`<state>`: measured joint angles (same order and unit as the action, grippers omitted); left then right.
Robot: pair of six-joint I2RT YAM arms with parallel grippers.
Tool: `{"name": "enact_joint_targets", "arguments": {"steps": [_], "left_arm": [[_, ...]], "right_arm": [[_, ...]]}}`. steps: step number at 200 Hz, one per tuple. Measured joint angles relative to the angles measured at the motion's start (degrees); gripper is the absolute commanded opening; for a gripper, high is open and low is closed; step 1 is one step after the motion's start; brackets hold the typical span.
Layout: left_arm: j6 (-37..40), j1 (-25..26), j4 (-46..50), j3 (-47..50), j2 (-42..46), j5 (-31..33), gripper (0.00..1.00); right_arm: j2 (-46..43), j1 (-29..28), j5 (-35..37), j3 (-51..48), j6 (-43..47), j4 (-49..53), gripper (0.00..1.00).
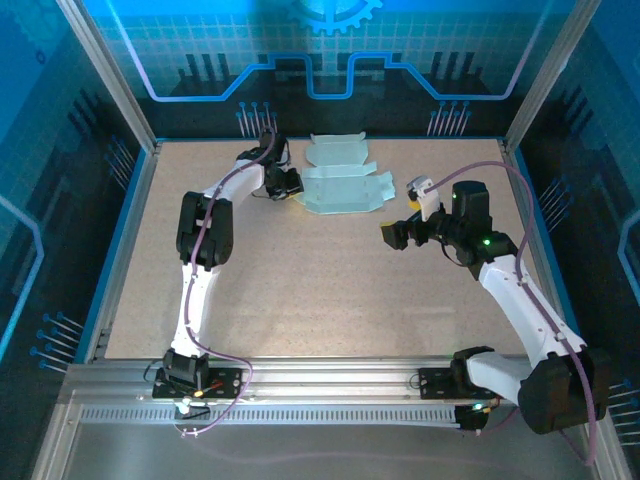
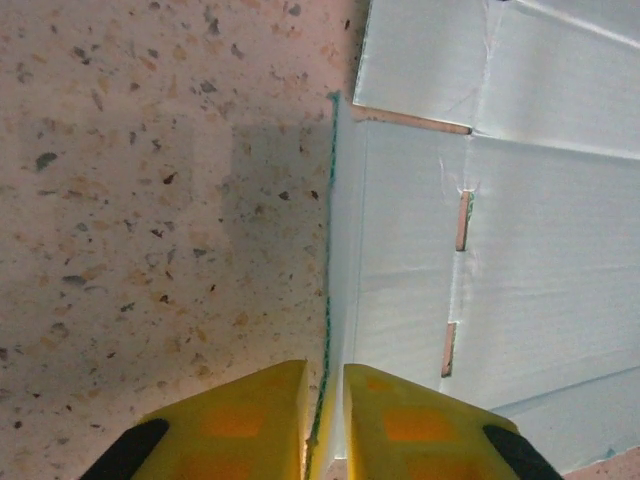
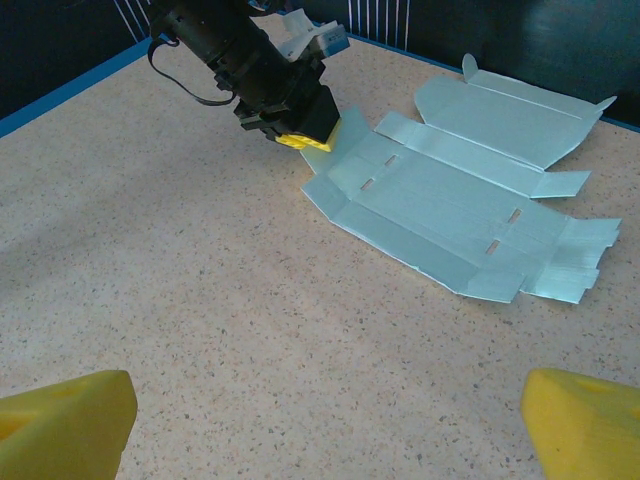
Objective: Fold the paper box
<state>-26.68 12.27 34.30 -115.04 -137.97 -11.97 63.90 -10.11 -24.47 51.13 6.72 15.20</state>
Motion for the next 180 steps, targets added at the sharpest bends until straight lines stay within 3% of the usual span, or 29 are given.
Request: {"name": "enact_joint_targets", "arguments": {"steps": [27,114,180], "left_arm": [[0.5,0.0,-0.1,0.1,0.0,-0.8,0.06],[1.0,0.0,-3.9,15.6,9.9,-2.5,0.00],[-14.4,3.0,-19.3,39.5,24.7,-0.3,0.00]], "right_arm": [[0.0,0.0,0.0,0.0,0.0,0.0,1.00],[0.0,0.0,1.3,0.0,-2.3,-0.1,1.00],[-0.3,-0.1,8.5,-1.0,-14.0,-1.2,1.00]]}}
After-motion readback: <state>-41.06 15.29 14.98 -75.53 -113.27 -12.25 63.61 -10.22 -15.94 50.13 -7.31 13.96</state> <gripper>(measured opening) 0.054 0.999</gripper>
